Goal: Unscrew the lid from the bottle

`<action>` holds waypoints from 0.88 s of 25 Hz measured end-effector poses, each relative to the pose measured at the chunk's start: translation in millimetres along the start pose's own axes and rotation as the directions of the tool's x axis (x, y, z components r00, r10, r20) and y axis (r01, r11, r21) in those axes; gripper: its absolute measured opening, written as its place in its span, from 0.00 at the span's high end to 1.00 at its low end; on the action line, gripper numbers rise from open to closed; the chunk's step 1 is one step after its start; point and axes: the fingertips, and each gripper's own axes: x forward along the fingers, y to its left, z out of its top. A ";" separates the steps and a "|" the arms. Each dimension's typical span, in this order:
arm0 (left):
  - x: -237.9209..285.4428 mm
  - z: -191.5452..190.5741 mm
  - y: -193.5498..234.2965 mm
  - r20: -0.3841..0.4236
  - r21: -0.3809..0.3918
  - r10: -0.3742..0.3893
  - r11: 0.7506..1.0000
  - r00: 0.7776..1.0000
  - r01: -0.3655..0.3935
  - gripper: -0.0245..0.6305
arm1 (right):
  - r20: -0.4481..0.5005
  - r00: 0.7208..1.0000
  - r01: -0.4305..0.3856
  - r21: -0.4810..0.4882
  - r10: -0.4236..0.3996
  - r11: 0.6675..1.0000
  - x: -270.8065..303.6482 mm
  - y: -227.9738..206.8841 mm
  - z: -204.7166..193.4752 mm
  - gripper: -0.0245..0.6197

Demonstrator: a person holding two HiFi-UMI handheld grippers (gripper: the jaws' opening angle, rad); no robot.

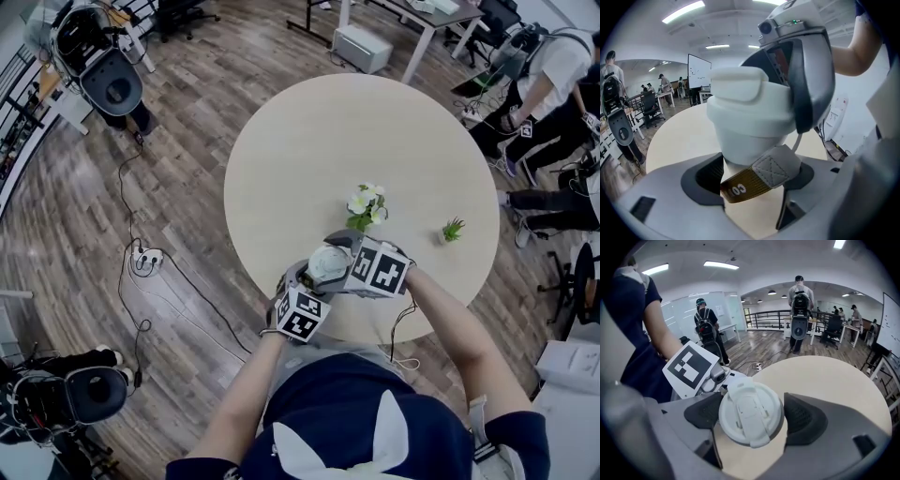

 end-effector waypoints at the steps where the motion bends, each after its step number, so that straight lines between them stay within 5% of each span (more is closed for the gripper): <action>1: 0.0 0.0 -0.5 -0.001 -0.002 0.000 1.000 1.000 0.000 0.44 | -0.011 1.000 -0.020 -0.027 0.020 0.999 0.2 1.3 -0.5 0.31; 10: 0.0 0.2 -1.0 -0.001 -0.009 0.004 1.000 1.000 -0.004 0.44 | -0.029 0.996 -0.086 -0.125 0.083 0.988 -0.8 4.8 -1.4 0.31; 22: -2.7 -1.3 -1.3 -0.001 -0.014 0.004 1.000 1.000 -0.004 0.44 | 0.105 0.983 0.136 0.148 -0.152 0.980 3.7 2.6 -9.5 0.23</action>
